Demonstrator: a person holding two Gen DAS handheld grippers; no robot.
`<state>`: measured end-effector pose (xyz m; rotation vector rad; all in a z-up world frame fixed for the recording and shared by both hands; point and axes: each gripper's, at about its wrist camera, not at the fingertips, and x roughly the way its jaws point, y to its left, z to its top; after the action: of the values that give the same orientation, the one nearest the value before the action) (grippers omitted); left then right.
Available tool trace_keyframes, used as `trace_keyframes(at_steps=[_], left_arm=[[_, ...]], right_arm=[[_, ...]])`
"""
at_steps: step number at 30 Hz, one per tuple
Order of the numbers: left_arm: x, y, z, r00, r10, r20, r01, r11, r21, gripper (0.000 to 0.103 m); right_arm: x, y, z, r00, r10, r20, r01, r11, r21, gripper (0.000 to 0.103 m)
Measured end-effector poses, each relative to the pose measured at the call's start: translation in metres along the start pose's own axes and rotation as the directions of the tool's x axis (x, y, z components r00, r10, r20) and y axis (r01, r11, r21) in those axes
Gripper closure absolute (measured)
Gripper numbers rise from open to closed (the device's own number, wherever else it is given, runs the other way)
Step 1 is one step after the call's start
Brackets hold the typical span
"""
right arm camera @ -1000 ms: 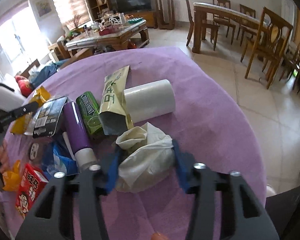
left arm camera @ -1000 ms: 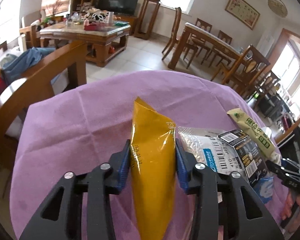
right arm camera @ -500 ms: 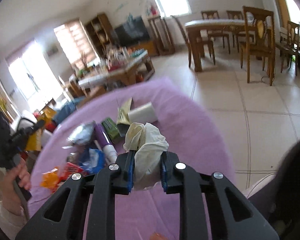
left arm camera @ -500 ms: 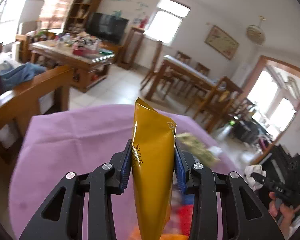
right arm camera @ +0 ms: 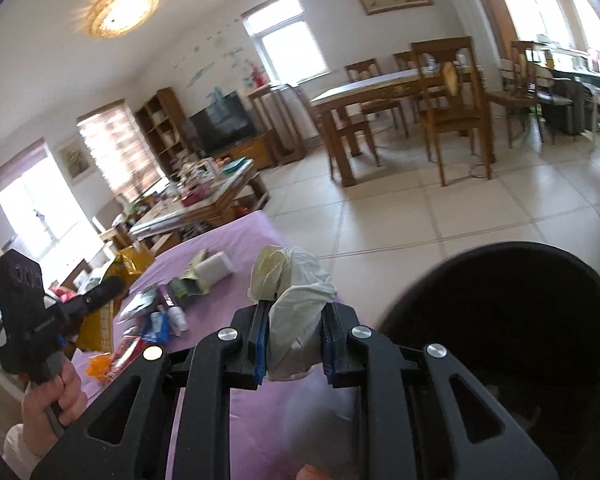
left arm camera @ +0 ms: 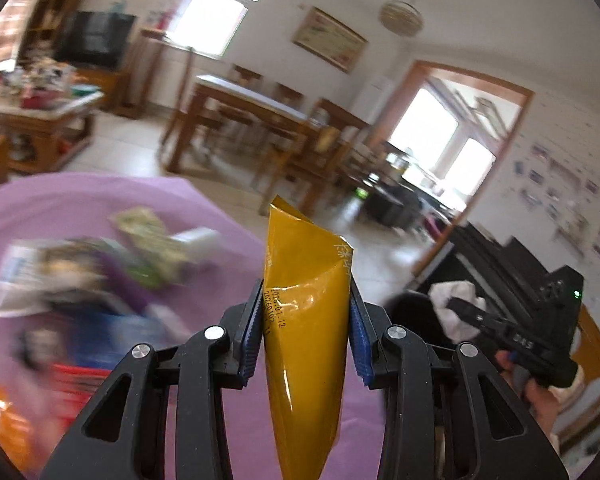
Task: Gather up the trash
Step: 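Carry the bag and tissue over the black bin and open both tools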
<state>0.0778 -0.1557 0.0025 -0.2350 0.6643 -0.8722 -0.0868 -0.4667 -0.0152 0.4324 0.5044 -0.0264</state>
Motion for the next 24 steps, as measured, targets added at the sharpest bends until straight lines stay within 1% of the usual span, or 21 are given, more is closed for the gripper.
trace_keyframes(at_steps=[2,3,5,8,10,14,17,19,24], left_arm=[[0.021,-0.023,-0.009,0.998,-0.048,-0.028,0.048,0.999,0.018,0.065],[0.034,-0.039,-0.014,0.996,-0.079,-0.047,0.08,0.996,0.028,0.065],[0.053,-0.058,-0.023,0.99,-0.12,-0.074,0.123,0.991,0.044,0.065],[0.087,-0.094,-0.039,0.977,-0.177,-0.122,0.187,0.98,0.068,0.065],[0.104,-0.111,-0.048,0.968,-0.202,-0.15,0.214,0.974,0.073,0.065],[0.139,-0.141,-0.07,0.953,-0.225,-0.203,0.245,0.966,0.084,0.065],[0.162,-0.155,-0.081,0.946,-0.228,-0.231,0.254,0.963,0.088,0.065],[0.173,-0.161,-0.09,0.941,-0.227,-0.249,0.257,0.962,0.094,0.065],[0.189,-0.166,-0.098,0.937,-0.217,-0.272,0.252,0.963,0.1,0.065]], right_arm=[[-0.006,-0.011,-0.004,1.0,-0.028,0.007,0.027,0.999,0.019,0.082],[-0.01,-0.019,-0.005,0.999,-0.042,0.01,0.042,0.999,0.03,0.082],[-0.017,-0.034,-0.007,0.998,-0.067,0.015,0.066,0.997,0.051,0.082],[-0.026,-0.057,-0.01,0.994,-0.105,0.023,0.103,0.991,0.085,0.082],[-0.032,-0.072,-0.011,0.991,-0.13,0.028,0.127,0.986,0.11,0.082],[-0.04,-0.096,-0.016,0.985,-0.172,0.03,0.165,0.975,0.146,0.082],[-0.044,-0.109,-0.019,0.981,-0.194,0.028,0.187,0.968,0.167,0.082],[-0.047,-0.116,-0.021,0.979,-0.203,0.028,0.195,0.965,0.176,0.082],[-0.048,-0.125,-0.026,0.978,-0.209,0.023,0.201,0.961,0.192,0.082]])
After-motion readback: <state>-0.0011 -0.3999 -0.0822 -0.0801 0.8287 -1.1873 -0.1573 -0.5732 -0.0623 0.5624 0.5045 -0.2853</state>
